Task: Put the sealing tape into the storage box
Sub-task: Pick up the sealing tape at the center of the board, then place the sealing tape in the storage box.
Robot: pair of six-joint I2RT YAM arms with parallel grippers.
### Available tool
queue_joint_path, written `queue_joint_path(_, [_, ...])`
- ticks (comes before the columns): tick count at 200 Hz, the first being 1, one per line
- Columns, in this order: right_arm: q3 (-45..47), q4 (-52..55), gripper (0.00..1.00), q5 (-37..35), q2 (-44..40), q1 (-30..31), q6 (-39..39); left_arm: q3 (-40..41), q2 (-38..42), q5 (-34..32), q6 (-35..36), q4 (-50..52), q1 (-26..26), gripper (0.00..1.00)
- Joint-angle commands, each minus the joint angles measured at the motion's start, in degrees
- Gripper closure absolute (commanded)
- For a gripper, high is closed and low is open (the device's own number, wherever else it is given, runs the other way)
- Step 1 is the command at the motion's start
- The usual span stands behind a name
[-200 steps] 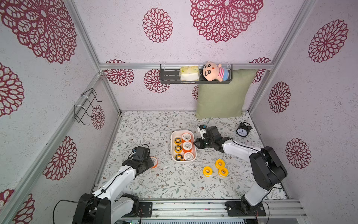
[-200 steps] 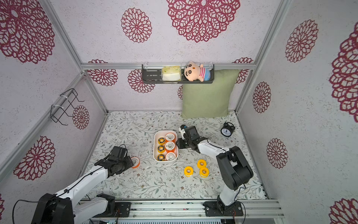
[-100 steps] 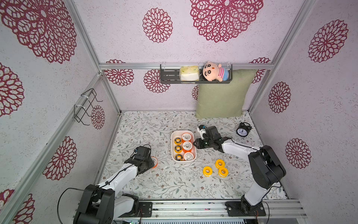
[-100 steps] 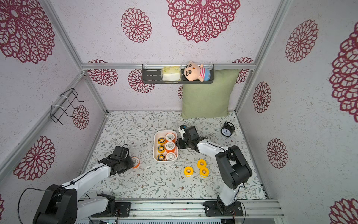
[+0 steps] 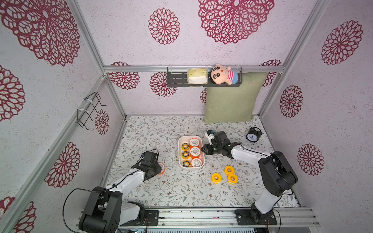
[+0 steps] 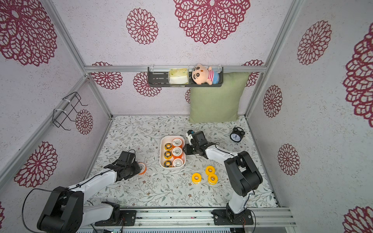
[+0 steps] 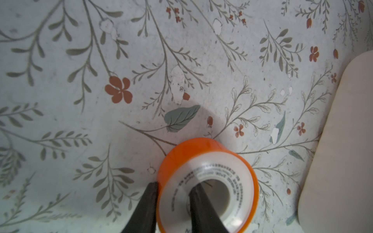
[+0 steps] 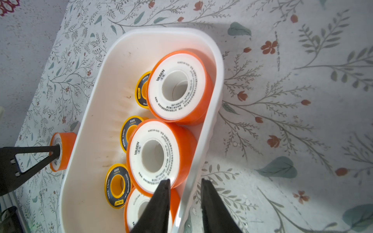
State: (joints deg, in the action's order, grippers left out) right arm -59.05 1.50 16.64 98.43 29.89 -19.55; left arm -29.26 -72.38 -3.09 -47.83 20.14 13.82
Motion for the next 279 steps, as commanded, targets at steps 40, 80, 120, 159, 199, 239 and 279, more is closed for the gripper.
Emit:
queue_joint_path(40, [-2.6,0.0,0.73,0.2,1.3,0.1,-1.4,-2.3,2.8,2.1,2.0,-1.8,3.0,0.82])
queue_joint_path(80, [-2.5,0.0,0.78,0.4,2.2,0.1,-2.0,-7.5,2.4,-1.1,2.8,0.7,9.1,0.81])
queue_joint_path(120, [-2.6,0.1,0.82,0.7,2.4,0.2,-2.2,-11.5,1.4,-3.5,3.1,1.0,14.1,0.79])
queue_joint_path(159, [-2.5,0.1,0.82,0.9,2.5,0.1,-2.2,-16.9,-2.3,-2.2,4.6,1.4,17.8,0.78])
queue_joint_path(199, [-2.5,0.0,0.82,0.9,2.4,0.1,-2.3,-23.4,-8.3,0.5,7.4,2.2,21.6,0.78])
queue_joint_path(239, [-2.5,0.2,0.82,0.7,2.1,0.1,-2.3,-29.5,-15.1,2.6,8.7,5.0,23.8,0.77])
queue_joint_path(279, [-2.4,0.3,0.82,0.7,1.9,0.2,-2.3,-33.5,-19.4,2.1,10.4,8.9,25.4,0.77])
